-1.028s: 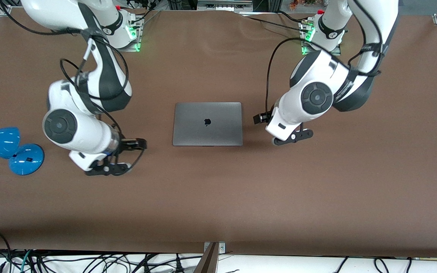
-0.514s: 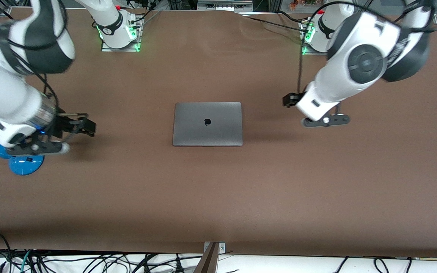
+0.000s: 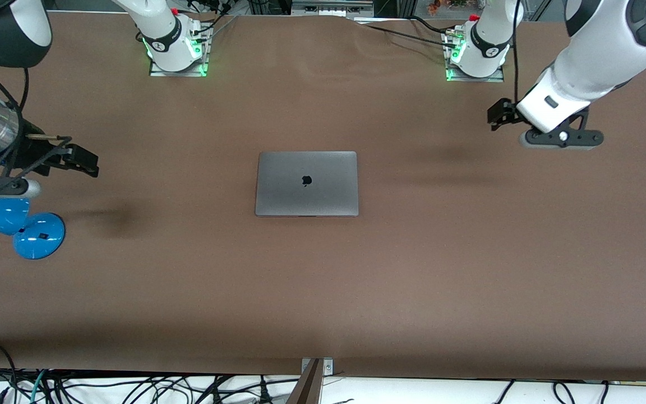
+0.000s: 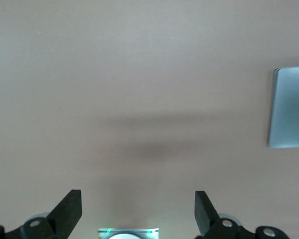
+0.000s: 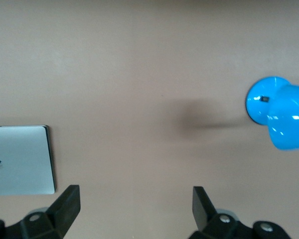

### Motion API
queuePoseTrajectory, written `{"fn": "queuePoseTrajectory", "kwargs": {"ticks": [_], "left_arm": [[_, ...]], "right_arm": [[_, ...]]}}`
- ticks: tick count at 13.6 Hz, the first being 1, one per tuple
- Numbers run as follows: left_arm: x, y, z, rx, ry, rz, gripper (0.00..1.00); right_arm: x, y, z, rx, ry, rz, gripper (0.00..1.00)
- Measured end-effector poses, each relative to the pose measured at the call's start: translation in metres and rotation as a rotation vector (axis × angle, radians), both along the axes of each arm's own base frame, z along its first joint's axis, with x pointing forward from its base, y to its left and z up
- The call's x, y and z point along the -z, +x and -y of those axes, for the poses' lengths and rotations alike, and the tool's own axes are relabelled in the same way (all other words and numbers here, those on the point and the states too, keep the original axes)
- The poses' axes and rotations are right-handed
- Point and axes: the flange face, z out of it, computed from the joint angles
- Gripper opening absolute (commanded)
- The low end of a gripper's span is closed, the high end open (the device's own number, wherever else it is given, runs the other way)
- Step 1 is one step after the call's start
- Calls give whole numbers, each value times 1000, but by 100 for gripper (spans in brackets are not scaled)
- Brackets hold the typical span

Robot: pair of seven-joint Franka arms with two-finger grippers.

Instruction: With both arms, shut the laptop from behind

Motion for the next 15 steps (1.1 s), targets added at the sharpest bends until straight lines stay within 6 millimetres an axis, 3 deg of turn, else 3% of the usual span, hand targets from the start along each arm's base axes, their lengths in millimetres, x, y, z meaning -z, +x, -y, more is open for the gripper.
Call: {"fn": "queuePoseTrajectory", "kwargs": {"ticks": [4, 6, 10, 15], "left_arm": [[-13, -19, -67, 30, -21, 14, 100], [-21, -23, -88, 24, -17, 15, 100], [-28, -25, -87, 35, -9, 15, 100], [-29, -20, -84, 40, -11, 18, 100]], "right_arm": [[-8, -20, 28, 37, 14, -52, 100], [-9, -28, 30, 40, 15, -60, 100], [5, -45, 35, 52, 12, -100, 100], [1, -54, 42, 64, 12, -97, 100]]}}
